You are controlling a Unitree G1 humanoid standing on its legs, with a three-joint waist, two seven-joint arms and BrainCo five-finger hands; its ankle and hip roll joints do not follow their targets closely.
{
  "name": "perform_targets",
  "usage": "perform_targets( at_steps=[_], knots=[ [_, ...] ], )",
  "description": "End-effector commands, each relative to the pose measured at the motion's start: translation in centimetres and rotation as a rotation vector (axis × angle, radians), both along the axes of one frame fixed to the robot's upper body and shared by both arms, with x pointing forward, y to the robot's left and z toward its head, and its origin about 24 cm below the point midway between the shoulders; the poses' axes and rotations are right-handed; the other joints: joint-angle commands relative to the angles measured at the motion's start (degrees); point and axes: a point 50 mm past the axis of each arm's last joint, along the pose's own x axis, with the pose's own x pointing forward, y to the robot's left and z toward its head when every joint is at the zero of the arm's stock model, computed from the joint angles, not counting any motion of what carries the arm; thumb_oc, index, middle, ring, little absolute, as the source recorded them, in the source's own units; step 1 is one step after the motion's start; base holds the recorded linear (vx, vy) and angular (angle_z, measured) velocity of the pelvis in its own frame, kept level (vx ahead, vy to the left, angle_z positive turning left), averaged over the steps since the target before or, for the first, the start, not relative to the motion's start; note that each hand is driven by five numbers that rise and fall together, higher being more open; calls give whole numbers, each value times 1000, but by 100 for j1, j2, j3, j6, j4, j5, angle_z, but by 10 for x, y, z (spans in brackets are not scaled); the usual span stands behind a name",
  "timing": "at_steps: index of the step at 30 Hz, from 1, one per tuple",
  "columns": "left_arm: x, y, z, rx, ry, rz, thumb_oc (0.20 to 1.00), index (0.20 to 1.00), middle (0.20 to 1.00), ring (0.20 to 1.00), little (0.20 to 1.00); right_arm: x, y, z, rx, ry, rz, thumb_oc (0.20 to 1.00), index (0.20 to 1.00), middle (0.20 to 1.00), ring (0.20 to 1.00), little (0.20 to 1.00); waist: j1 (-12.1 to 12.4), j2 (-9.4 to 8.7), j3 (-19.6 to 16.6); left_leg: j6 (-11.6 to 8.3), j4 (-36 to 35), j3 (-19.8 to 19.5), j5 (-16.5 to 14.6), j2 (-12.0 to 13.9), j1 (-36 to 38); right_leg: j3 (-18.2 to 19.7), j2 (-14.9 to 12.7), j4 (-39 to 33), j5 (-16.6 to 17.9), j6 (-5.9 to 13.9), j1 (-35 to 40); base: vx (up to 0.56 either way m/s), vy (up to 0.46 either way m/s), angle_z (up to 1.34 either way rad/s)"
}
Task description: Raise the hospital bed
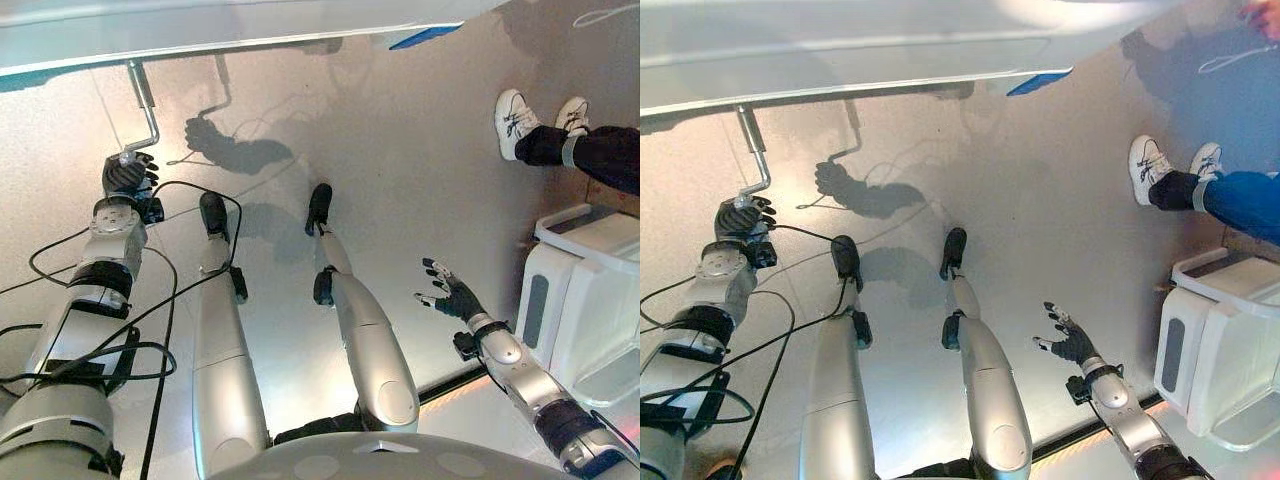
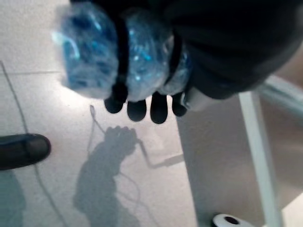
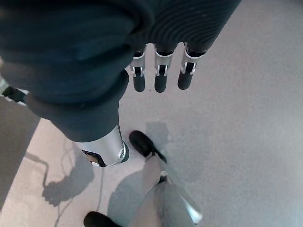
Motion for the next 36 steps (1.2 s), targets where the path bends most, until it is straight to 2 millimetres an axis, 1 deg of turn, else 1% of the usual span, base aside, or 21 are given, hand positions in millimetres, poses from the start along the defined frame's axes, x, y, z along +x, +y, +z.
perform_targets(
  at_steps=[1, 3, 4, 5, 6, 8, 10, 12, 13, 14, 17, 18, 19, 22, 23, 24, 25, 32, 33, 36],
  knots=[
    [8, -1, 22, 44, -62, 11, 200, 200, 200, 200, 200, -4, -13, 11, -25, -40, 6, 1000, 1000, 1000, 1000, 1000, 182, -181, 226, 181, -1398, 272, 455, -414, 646, -78, -144, 914, -615, 426, -51, -39, -75, -11],
    [11, -5, 25, 52, -64, 1, 200, 200, 200, 200, 200, -3, -13, 14, -26, -48, 12, 1000, 1000, 1000, 1000, 1000, 153, -160, 225, 180, -1303, 279, 417, -397, 589, -55, -140, 1019, -669, 401, -137, -24, -61, -13],
    [16, -11, 30, 67, -68, -14, 200, 200, 200, 200, 200, -3, -15, 14, -32, -50, 6, 1000, 1000, 1000, 1000, 1000, 103, -89, 224, 194, -1051, 291, 332, -368, 465, -1, -147, 1292, -773, 335, -318, -30, -68, -17],
    [17, -13, 29, 75, -61, -22, 200, 200, 200, 200, 200, -3, -15, 15, -34, -53, 9, 1000, 1000, 1000, 1000, 1000, 77, -62, 210, 200, -905, 296, 282, -344, 374, 34, -153, 1408, -799, 309, -413, -29, -68, -19],
    [17, -13, 29, 75, -61, -23, 200, 200, 200, 200, 200, -4, -15, 15, -34, -52, 9, 1000, 1000, 1000, 1000, 1000, 78, -58, 199, 200, -885, 297, 272, -340, 353, 37, -152, 1420, -806, 308, -431, -11, -35, -16],
    [21, -21, 30, 93, -57, -45, 200, 200, 200, 200, 200, -3, -18, 16, -46, -53, 9, 1000, 1000, 1000, 1000, 1000, 25, 7, 148, 203, -724, 333, 222, -285, 246, 102, -160, 1569, -837, 265, -573, -11, -59, -11],
    [24, -30, 29, 88, -64, -70, 200, 200, 200, 200, 200, -1, -18, 18, -54, -60, 13, 1000, 1000, 1000, 1000, 1000, -59, 61, 112, 194, -575, 421, 201, -170, 167, 195, -141, 1673, -830, 234, -723, -8, -69, -9],
    [27, -40, 27, 81, -73, -99, 200, 200, 200, 200, 200, -1, -18, 18, -58, -60, 18, 1000, 1000, 1000, 1000, 1000, -122, 100, 88, 184, -594, 497, 212, -114, 208, 260, -105, 1690, -819, 216, -777, 12, -55, -18],
    [27, -40, 27, 81, -72, -99, 200, 200, 200, 200, 200, -1, -18, 18, -58, -60, 17, 1000, 1000, 1000, 1000, 1000, -119, 100, 86, 183, -597, 501, 213, -114, 212, 264, -104, 1690, -819, 215, -778, 20, -73, -28],
    [29, -47, 24, 81, -69, -122, 200, 200, 200, 200, 200, -1, -19, 18, -70, -55, 16, 1000, 1000, 1000, 1000, 1000, -179, 132, 61, 172, -623, 581, 225, -96, 284, 318, -64, 1680, -812, 199, -777, 20, -73, -29],
    [31, -59, 18, 60, -75, -159, 200, 200, 200, 200, 200, -4, -23, 15, -88, -41, 10, 1000, 1000, 1000, 1000, 1000, -267, 207, 40, 146, -759, 718, 258, -89, 501, 424, 4, 1626, -808, 180, -722, 16, -65, -21],
    [31, -59, 18, 60, -74, -159, 200, 200, 200, 200, 200, -4, -23, 15, -88, -40, 9, 1000, 1000, 1000, 1000, 1000, -264, 204, 42, 146, -767, 723, 260, -89, 513, 429, 5, 1624, -808, 180, -716, 15, -39, -20],
    [31, -67, 15, 48, -86, -183, 200, 200, 200, 200, 200, -3, -26, 15, -102, -35, 5, 1000, 1000, 1000, 1000, 1000, -319, 295, 31, 114, -864, 823, 284, -93, 669, 494, 66, 1595, -832, 164, -652, 14, -31, -21],
    [31, -81, 9, 24, -98, -233, 200, 200, 200, 200, 200, -5, -30, 13, -130, -24, 3, 1000, 1000, 1000, 1000, 1000, -365, 408, 28, 89, -1007, 924, 309, -94, 918, 584, 146, 1594, -873, 141, -530, 7, -52, -27],
    [31, -81, 8, 24, -98, -233, 200, 200, 200, 200, 200, -5, -31, 13, -130, -23, 3, 1000, 1000, 1000, 1000, 1000, -361, 404, 35, 88, -1021, 931, 313, -94, 940, 589, 147, 1588, -871, 141, -515, 7, -40, -20],
    [30, -89, 4, 9, -107, -260, 200, 200, 200, 200, 200, -6, -34, 11, -139, -14, -8, 1000, 1000, 1000, 1000, 1000, -390, 487, 10, 88, -1085, 980, 314, -110, 1057, 625, 174, 1562, -891, 131, -438, 4, -23, -15],
    [29, -91, 2, -3, -111, -267, 200, 200, 200, 200, 200, -8, -35, 10, -145, -4, -12, 1000, 1000, 1000, 1000, 1000, -392, 531, 12, 83, -1136, 996, 323, -118, 1141, 646, 180, 1553, -899, 127, -388, 4, -23, -5],
    [29, -91, 2, -3, -111, -267, 200, 200, 200, 200, 200, -8, -35, 10, -145, -4, -12, 1000, 1000, 1000, 1000, 1000, -390, 529, 21, 82, -1148, 999, 327, -119, 1160, 648, 180, 1549, -898, 128, -374, -2, -10, 0],
    [23, -120, -9, -86, -153, -372, 200, 200, 200, 200, 200, -19, -53, 3, -201, 52, -59, 1000, 1000, 1000, 1000, 1000, -329, 916, -61, 42, -1589, 1044, 514, -276, 1595, 642, 202, 1371, -928, 78, -11, -11, -79, 3],
    [15, -133, -17, -118, -166, -436, 200, 200, 200, 200, 200, -24, -57, -3, -213, 80, -70, 1000, 1000, 1000, 1000, 1000, -249, 1056, -83, 45, -1733, 1019, 579, -327, 1771, 603, 198, 1306, -938, 70, 139, -2, -37, 3]
  ],
)
